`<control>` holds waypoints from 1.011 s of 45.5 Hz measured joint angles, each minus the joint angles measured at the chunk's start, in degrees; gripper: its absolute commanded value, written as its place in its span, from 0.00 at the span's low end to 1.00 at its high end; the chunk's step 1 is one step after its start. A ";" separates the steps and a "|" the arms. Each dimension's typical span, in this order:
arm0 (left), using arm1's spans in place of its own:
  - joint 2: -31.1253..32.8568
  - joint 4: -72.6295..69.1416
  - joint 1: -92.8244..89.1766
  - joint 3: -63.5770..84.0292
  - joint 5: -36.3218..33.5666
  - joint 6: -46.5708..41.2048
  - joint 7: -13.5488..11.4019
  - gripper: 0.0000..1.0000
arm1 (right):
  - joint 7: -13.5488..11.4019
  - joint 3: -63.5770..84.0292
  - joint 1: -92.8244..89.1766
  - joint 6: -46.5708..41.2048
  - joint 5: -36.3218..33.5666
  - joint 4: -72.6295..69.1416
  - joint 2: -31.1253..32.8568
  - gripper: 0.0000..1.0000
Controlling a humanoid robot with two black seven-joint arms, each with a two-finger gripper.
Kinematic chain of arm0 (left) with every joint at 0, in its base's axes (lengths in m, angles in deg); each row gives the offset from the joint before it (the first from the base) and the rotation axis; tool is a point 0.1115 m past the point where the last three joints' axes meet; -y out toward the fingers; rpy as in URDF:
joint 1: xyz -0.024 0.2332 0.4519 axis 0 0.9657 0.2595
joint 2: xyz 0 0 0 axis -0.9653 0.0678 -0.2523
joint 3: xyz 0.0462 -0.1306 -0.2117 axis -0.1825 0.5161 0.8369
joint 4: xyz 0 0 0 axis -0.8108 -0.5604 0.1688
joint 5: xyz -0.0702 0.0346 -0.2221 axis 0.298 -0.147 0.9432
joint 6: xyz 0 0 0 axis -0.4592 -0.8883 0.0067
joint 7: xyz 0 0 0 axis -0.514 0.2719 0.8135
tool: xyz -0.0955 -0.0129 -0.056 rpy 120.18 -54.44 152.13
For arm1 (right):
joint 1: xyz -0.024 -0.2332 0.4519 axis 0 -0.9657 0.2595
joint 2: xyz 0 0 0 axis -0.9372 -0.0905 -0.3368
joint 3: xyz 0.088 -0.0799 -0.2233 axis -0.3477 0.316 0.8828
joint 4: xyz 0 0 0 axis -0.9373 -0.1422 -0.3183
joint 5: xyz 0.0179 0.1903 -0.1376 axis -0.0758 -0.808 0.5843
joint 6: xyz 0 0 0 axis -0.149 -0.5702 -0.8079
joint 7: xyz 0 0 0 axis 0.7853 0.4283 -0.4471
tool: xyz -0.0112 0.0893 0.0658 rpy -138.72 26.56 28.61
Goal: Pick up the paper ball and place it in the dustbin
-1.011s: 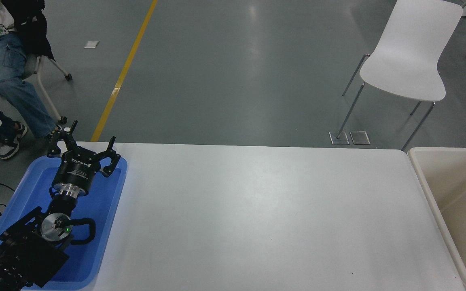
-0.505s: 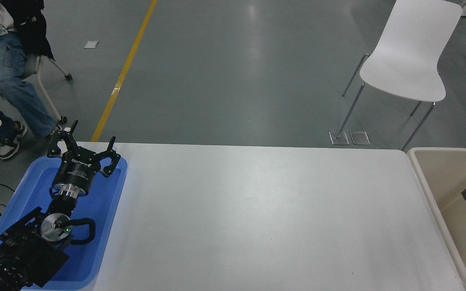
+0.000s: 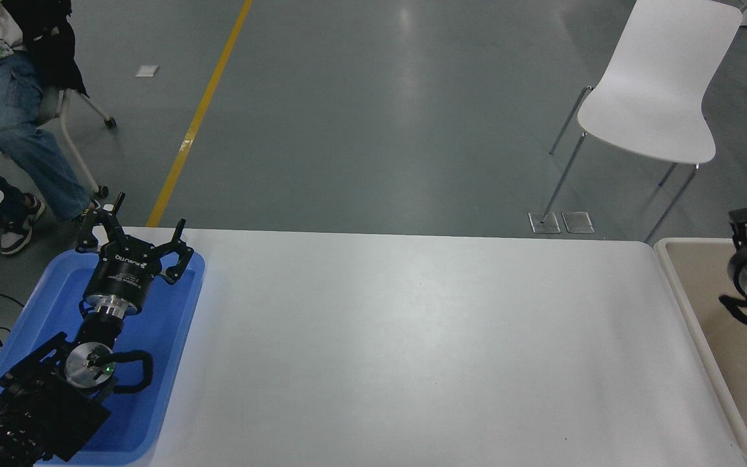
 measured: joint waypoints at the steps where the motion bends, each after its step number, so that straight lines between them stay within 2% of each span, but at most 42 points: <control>1: 0.00 0.01 0.00 0.00 -0.02 0.00 0.00 1.00 | 0.30 -1.27 -0.21 0.00 0.06 -0.86 0.16 1.00; 7: 0.02 0.03 -0.01 0.00 -0.03 0.01 0.00 1.00 | 4.62 -16.03 -4.04 -0.99 0.33 -10.46 0.92 1.00; 12: 0.02 0.00 0.00 0.00 -0.03 -0.01 0.00 1.00 | 10.38 -26.74 -8.31 -4.58 0.47 -16.53 0.08 1.00; 15: -0.01 0.00 0.00 0.00 -0.03 -0.01 0.00 1.00 | 13.50 -31.41 -10.55 -7.29 0.51 -18.81 -0.69 1.00; 25: 0.00 0.00 0.00 0.00 -0.03 -0.01 0.01 1.00 | 21.22 -40.20 -16.92 -13.80 0.60 -22.77 -4.05 1.00; 36: 0.00 0.01 0.00 0.00 -0.02 -0.01 0.01 1.00 | 26.80 -43.37 -21.82 -16.50 0.67 -24.23 -9.03 1.00; 46: 0.00 0.01 0.00 0.00 -0.01 -0.01 0.01 1.00 | 28.73 -43.92 -23.92 -17.24 0.71 -23.68 -11.98 1.00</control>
